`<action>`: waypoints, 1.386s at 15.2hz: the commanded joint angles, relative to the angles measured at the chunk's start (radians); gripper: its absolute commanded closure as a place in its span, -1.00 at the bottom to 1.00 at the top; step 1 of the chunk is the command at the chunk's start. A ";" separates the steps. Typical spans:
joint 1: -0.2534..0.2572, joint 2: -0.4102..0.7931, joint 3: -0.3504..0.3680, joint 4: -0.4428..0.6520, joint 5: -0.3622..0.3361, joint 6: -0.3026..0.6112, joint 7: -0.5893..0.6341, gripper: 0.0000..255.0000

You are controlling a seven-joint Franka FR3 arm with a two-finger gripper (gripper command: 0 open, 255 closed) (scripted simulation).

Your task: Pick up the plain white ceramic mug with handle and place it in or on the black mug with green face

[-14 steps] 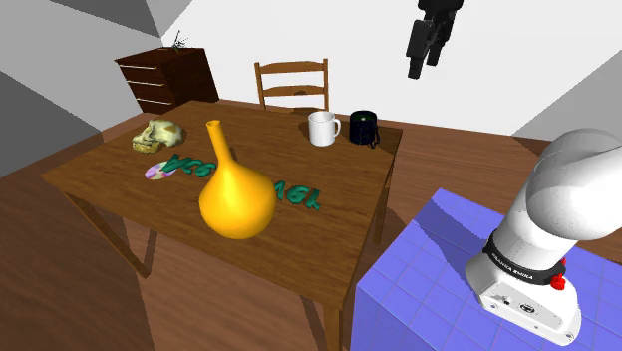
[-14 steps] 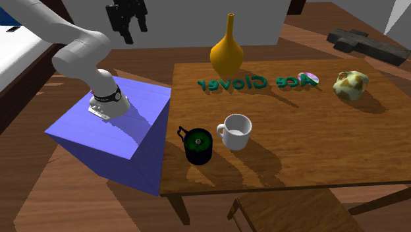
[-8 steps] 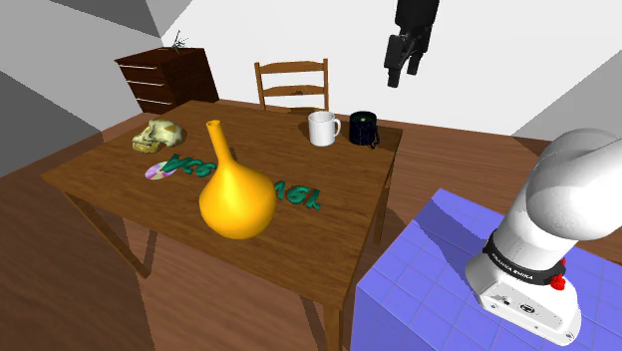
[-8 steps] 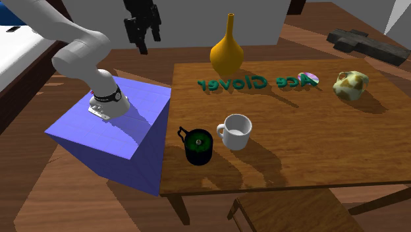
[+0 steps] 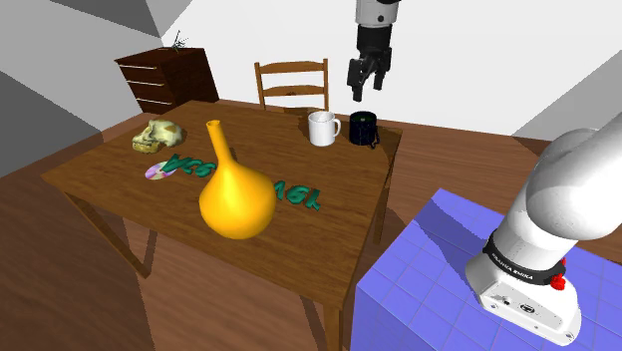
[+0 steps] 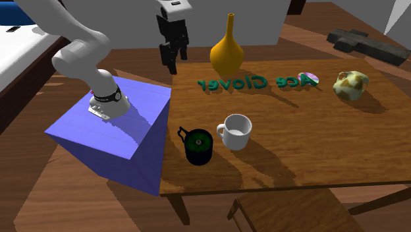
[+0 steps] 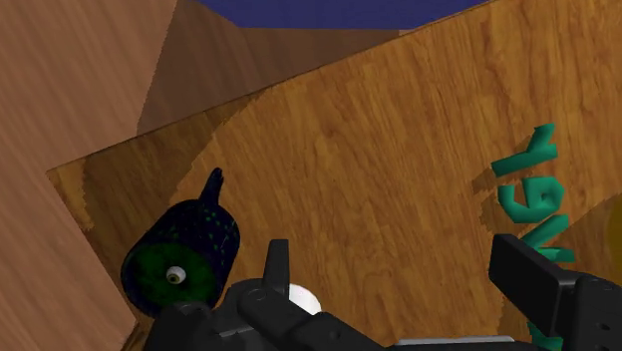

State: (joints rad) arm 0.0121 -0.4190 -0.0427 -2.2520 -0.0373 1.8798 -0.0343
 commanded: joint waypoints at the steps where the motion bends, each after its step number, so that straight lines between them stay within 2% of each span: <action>1: -0.001 0.082 -0.004 0.039 0.003 0.042 0.003 -1.00; 11: -0.005 0.469 -0.013 0.286 0.030 0.170 0.024 -1.00; 20: -0.019 0.830 -0.016 0.629 0.060 0.177 0.037 -1.00; 21: -0.019 0.835 -0.016 0.622 0.061 0.188 0.037 -1.00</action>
State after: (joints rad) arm -0.0037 0.3884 -0.0577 -1.6526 0.0208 2.0629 0.0044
